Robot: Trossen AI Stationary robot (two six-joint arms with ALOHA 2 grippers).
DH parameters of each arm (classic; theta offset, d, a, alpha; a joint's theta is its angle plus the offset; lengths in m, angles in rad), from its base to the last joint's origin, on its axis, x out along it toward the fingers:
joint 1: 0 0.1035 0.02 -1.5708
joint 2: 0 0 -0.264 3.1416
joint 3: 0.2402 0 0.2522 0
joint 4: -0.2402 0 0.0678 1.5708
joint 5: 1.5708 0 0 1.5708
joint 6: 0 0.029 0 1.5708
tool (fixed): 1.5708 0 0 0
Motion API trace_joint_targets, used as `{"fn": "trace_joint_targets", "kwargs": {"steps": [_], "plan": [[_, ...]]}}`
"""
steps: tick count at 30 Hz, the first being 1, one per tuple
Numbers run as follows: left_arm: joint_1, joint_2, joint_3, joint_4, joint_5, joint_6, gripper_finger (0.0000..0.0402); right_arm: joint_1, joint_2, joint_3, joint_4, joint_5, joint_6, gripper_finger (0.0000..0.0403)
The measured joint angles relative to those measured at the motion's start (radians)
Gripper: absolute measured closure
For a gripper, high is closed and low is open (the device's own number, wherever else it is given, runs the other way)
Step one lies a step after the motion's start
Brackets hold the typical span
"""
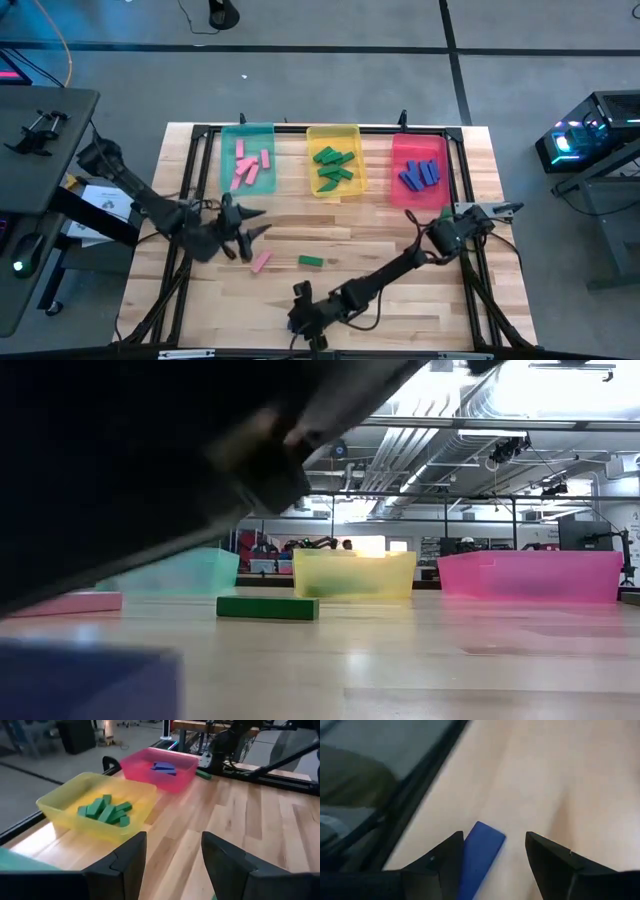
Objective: Sort blocks
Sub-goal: Put the blue wooden block into the red bin
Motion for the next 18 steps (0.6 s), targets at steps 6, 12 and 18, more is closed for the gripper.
{"fn": "trace_joint_targets", "kwargs": {"steps": [6, 12, 18], "plan": [[-0.106, 0.182, 0.077, 0.031, -0.097, -0.036, 0.0229, 0.022, 0.008, 0.010, -0.051, 0.124, 0.103, 0.0204], [-0.175, 0.384, 0.148, 0.213, -0.169, 0.015, 0.0230, 0.021, 0.004, 0.012, -0.123, 0.144, 0.192, 0.0204], [-0.206, 0.578, 0.219, 0.393, -0.197, 0.069, 0.0230, 0.027, -0.005, 0.018, -0.151, 0.196, 0.219, 0.0204]]}}
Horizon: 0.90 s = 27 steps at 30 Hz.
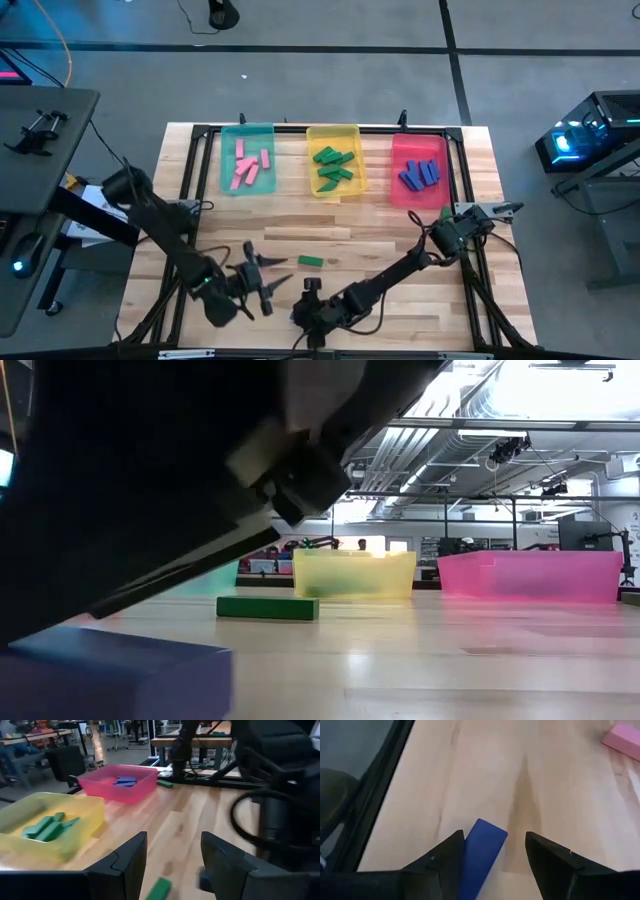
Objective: Sort blocks
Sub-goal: Put the blue wooden block into the red bin
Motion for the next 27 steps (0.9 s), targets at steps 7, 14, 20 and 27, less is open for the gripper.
{"fn": "trace_joint_targets", "kwargs": {"steps": [7, 14, 20, 27], "plan": [[-0.009, 0.132, 0.090, 0.021, -0.010, -0.016, 0.0230, 0.004, -0.072, -0.004, -0.078, 0.081, 0.087, 0.0204], [-0.010, 0.145, 0.102, 0.012, -0.033, -0.024, 0.0230, 0.045, -0.037, -0.003, -0.057, 0.122, 0.230, 0.0204], [-0.016, 0.145, 0.102, 0.012, -0.049, -0.025, 0.0230, 0.058, 0.000, -0.002, -0.063, 0.176, 0.333, 0.0204], [-0.017, 0.145, 0.102, 0.012, -0.050, -0.028, 0.0230, 0.060, 0.009, 0.003, -0.142, 0.207, 0.362, 0.0211]]}}
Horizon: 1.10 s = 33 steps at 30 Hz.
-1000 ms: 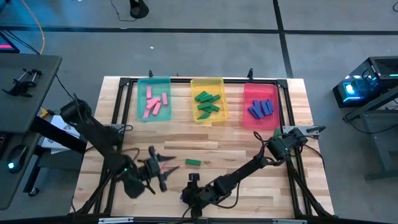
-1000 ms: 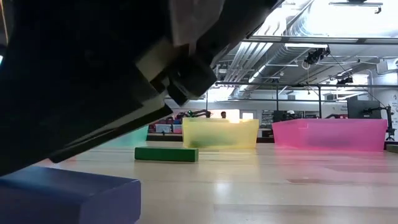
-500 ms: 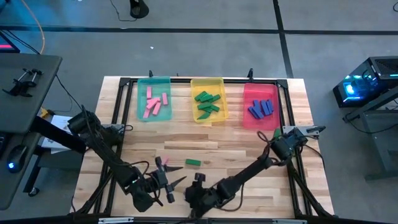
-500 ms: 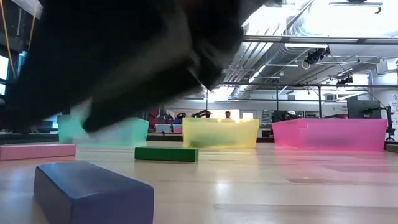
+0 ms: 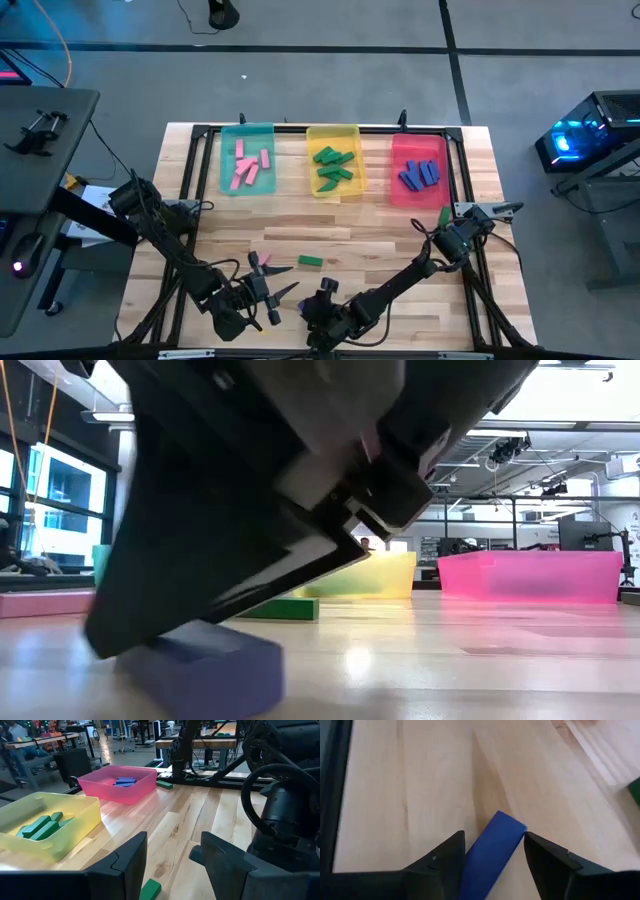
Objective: Sort blocks
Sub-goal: Put the blue wooden block into the red bin
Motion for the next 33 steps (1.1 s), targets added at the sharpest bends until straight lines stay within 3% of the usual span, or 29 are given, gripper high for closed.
{"fn": "trace_joint_targets", "kwargs": {"steps": [10, 16, 19, 26, 29, 33], "plan": [[-0.026, 0.000, -0.001, -0.004, -0.001, -0.027, 0.0230, -0.001, -0.002, 0.002, -0.198, -0.037, -0.027, 0.0307], [-0.036, 0.000, -0.002, -0.005, -0.006, -0.045, 0.0230, -0.002, -0.017, 0.000, -0.204, -0.066, -0.101, 0.0312], [-0.039, 0.000, -0.002, -0.006, -0.008, -0.050, 0.0230, 0.003, -0.065, -0.008, -0.295, -0.051, -0.140, 0.0315], [-0.042, 0.000, -0.002, -0.007, -0.008, -0.052, 0.0230, 0.004, -0.299, -0.051, -0.747, 0.126, -0.098, 0.0317], [-0.042, 0.000, -0.003, -0.006, -0.008, -0.052, 0.0230, -0.028, -0.420, -0.179, -0.900, 0.148, -0.008, 0.0317], [-0.036, 0.000, -0.008, -0.015, -0.008, -0.051, 0.0230, -0.113, -0.683, -0.430, -0.908, 0.136, 0.059, 0.0317]]}}
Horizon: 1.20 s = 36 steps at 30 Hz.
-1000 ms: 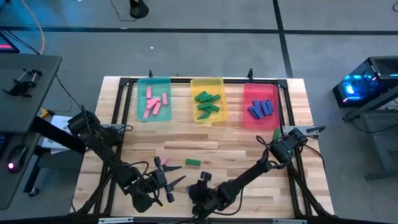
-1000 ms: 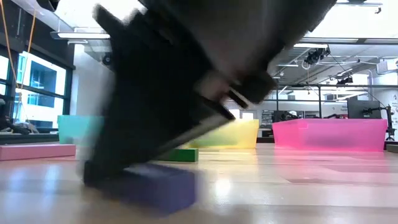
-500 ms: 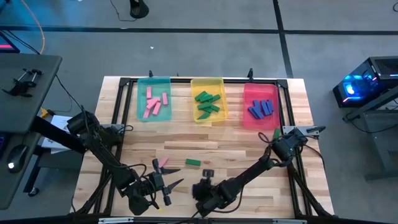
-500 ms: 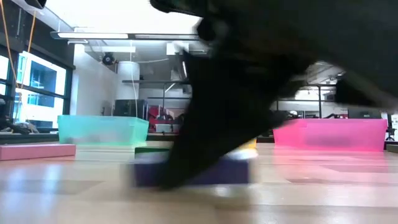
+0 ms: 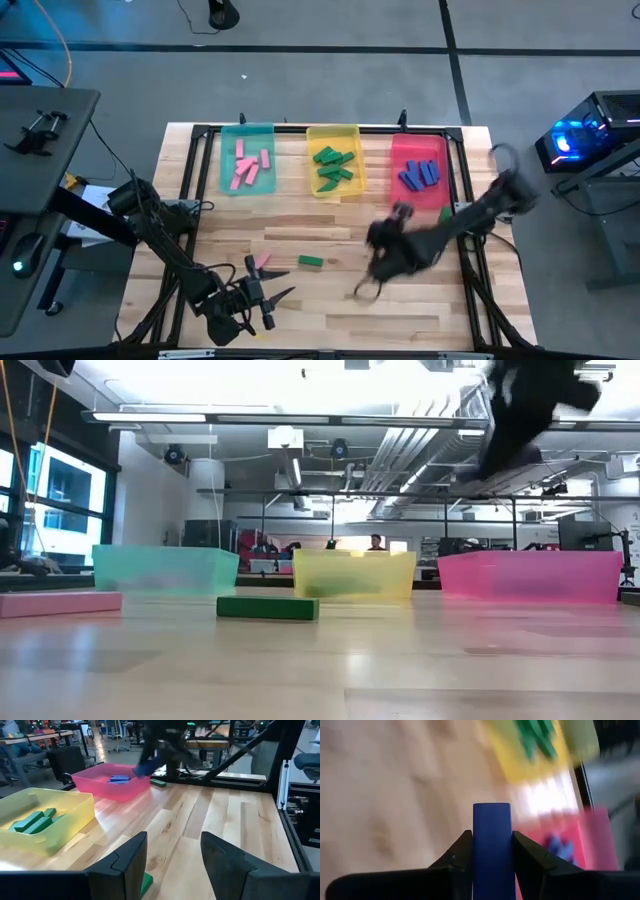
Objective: Sort blocks
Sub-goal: Put the blue wooden block into the red bin, then put the green wooden block into the yellow bin
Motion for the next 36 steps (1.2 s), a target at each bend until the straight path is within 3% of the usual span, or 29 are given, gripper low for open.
{"fn": "trace_joint_targets", "kwargs": {"steps": [4, 9, 14, 19, 23, 29, 33, 36], "plan": [[0.016, 0.000, 0.000, -0.011, 0.000, 0.001, 0.0230, -0.178, -0.240, -0.260, 0.065, -0.066, 0.030, 0.0317], [0.049, 0.000, 0.000, -0.025, 0.001, 0.002, 0.0230, -0.514, -0.452, -0.478, 0.155, -0.135, 0.010, 0.0317], [0.087, 0.000, 0.000, -0.033, 0.004, 0.001, 0.0230, -0.863, -0.501, -0.596, 0.349, -0.245, -0.238, 0.0317], [0.120, 0.000, 0.000, -0.045, 0.038, 0.001, 0.0230, -1.096, -0.464, -0.638, 0.499, -0.295, -0.408, 0.0317], [0.133, 0.000, 0.000, -0.046, 0.067, 0.002, 0.0230, -1.204, -0.450, -0.638, 0.537, -0.358, -0.471, 0.0304], [0.134, 0.000, 0.000, -0.047, 0.076, 0.002, 0.0230, -1.296, -0.450, -0.638, 0.487, -0.484, -0.520, 0.0243], [0.131, 0.000, 0.000, -0.058, 0.078, 0.001, 0.0230, -1.304, -0.450, -0.611, 0.378, -0.472, -0.502, 0.0216], [0.123, 0.000, 0.000, -0.084, 0.078, -0.014, 0.0230, -1.242, -0.475, -0.583, 0.316, -0.452, -0.452, 0.0212]]}}
